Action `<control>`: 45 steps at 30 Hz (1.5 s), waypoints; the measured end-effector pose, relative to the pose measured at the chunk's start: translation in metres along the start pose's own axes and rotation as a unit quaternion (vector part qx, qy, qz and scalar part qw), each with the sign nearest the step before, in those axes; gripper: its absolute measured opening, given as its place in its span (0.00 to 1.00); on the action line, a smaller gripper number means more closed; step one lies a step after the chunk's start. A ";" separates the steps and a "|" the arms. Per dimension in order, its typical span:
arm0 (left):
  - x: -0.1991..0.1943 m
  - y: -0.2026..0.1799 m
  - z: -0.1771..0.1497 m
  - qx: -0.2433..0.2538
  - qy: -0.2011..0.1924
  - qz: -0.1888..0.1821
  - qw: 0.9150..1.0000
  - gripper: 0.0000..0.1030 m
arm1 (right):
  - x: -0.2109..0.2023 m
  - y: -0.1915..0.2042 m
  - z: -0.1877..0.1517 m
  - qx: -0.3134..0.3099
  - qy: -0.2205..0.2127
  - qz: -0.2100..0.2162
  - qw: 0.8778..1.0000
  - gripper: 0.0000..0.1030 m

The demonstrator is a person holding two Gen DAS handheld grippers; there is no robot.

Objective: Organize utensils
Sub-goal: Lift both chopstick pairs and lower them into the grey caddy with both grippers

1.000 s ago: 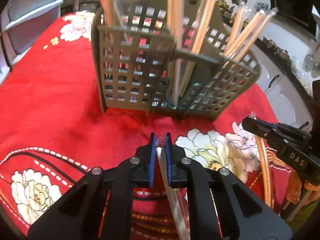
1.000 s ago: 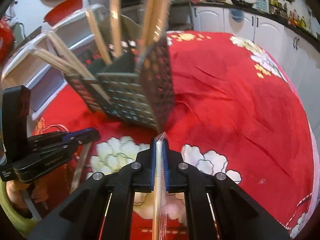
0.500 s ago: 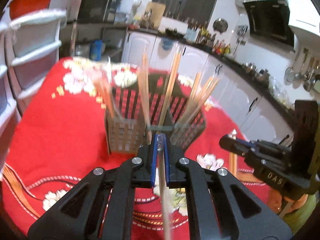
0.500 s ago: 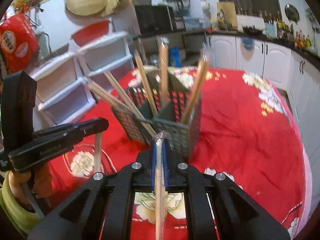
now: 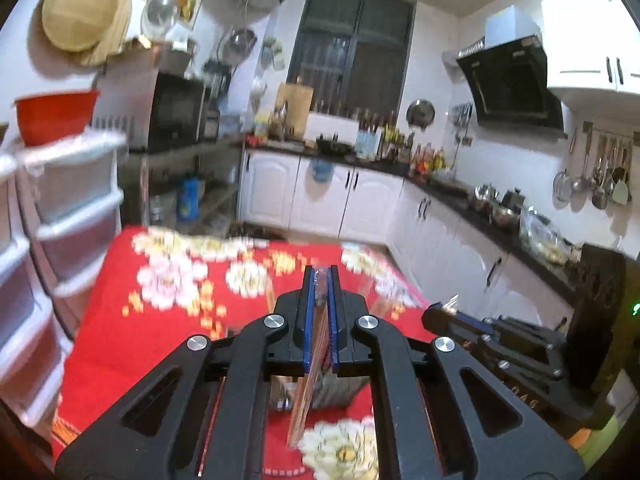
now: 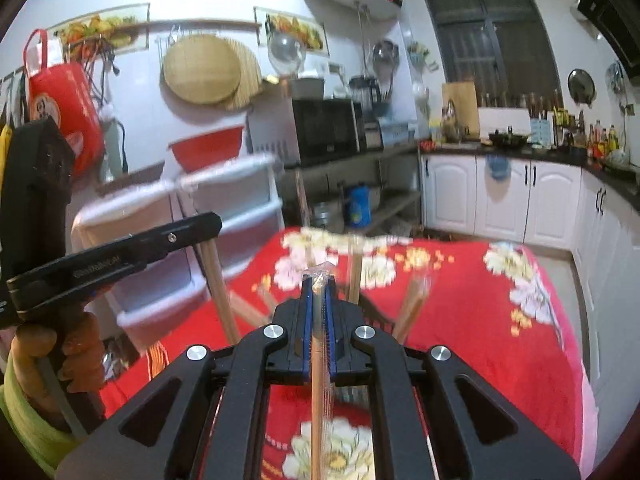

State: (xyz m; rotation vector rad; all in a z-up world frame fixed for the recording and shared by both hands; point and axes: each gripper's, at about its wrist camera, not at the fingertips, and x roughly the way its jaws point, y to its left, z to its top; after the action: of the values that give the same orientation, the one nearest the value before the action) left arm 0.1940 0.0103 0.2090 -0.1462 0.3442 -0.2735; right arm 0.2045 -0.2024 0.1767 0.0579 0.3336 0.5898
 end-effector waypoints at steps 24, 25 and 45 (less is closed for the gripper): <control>0.076 -0.004 0.036 -0.009 -0.034 0.030 0.999 0.01 | 0.064 -0.038 0.059 0.007 -0.120 -0.048 0.992 0.06; 0.080 -0.003 0.034 -0.007 -0.031 0.032 0.999 0.01 | 0.067 -0.039 0.058 0.008 -0.120 -0.049 0.991 0.06; 0.126 0.009 -0.008 -0.017 0.020 0.039 0.999 0.02 | 0.122 -0.050 0.015 0.014 -0.084 -0.078 0.993 0.06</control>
State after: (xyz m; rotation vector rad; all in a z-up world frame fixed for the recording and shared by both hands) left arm 0.3075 -0.0179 0.1608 -0.1616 0.3934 -0.1944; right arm 0.3316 -0.1756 0.1475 0.1076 0.1801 0.4218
